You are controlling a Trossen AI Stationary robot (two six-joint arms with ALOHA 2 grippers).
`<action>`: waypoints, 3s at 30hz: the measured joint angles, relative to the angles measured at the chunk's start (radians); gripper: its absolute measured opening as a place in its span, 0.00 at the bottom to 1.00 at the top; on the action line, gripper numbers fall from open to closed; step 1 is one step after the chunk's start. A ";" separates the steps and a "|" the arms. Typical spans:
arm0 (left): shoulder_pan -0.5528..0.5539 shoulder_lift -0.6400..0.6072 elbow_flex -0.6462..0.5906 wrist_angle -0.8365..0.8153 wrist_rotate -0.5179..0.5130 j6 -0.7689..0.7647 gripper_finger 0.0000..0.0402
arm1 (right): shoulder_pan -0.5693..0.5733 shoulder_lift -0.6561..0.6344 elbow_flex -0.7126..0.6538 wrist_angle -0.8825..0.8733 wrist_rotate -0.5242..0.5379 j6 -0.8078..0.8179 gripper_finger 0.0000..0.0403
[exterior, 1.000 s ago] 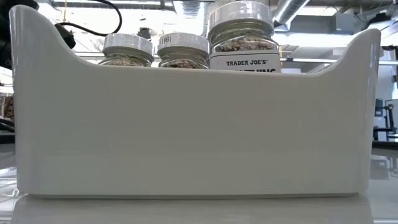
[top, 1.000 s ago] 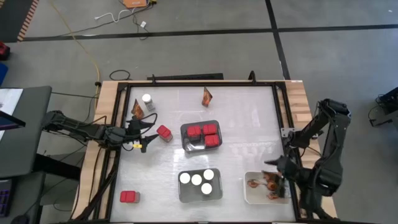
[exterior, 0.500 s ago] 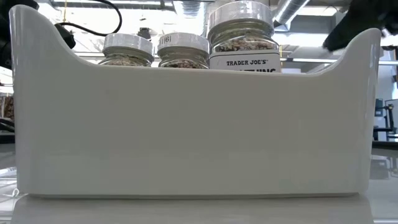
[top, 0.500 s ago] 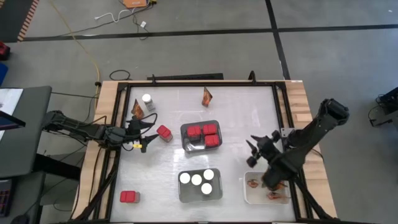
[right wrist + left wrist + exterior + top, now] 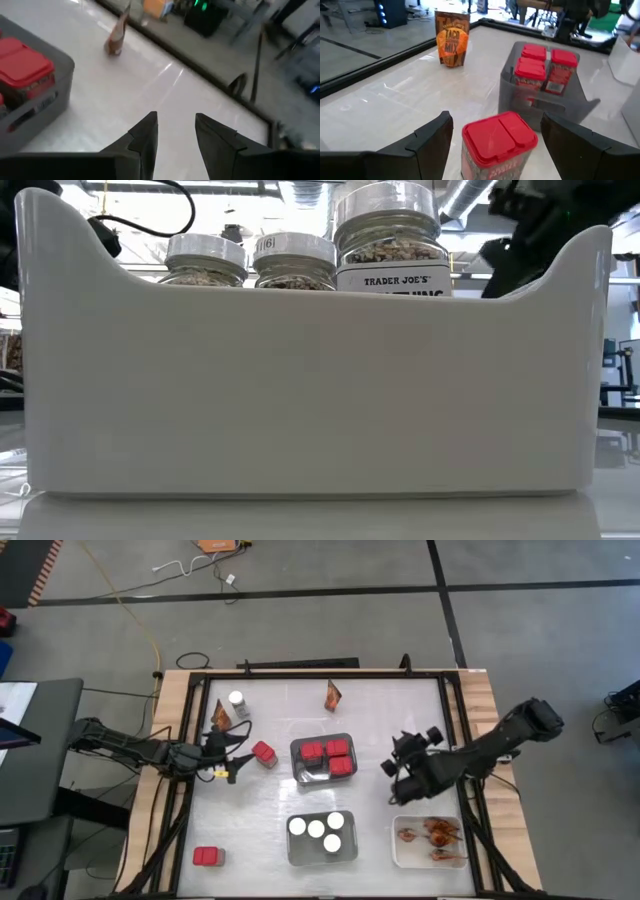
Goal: Sort spices by type
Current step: Put the white seasoning bottle into the gray bin
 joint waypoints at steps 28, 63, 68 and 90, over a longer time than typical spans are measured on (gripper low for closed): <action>0.000 0.279 0.835 -0.651 -0.129 -0.064 0.72 | -0.547 -0.560 -0.291 0.980 -0.869 -0.730 0.40; 0.000 0.490 0.876 -0.656 -0.127 -0.200 0.96 | -0.550 -0.561 -0.291 0.977 -0.871 -0.491 0.40; 0.066 0.534 0.925 -0.741 -0.110 -0.281 0.96 | -0.550 -0.561 -0.291 0.977 -0.871 -0.491 0.40; 0.783 0.713 1.071 -1.019 0.281 -0.020 0.96 | -0.549 -0.561 -0.291 0.977 -0.871 -0.491 0.40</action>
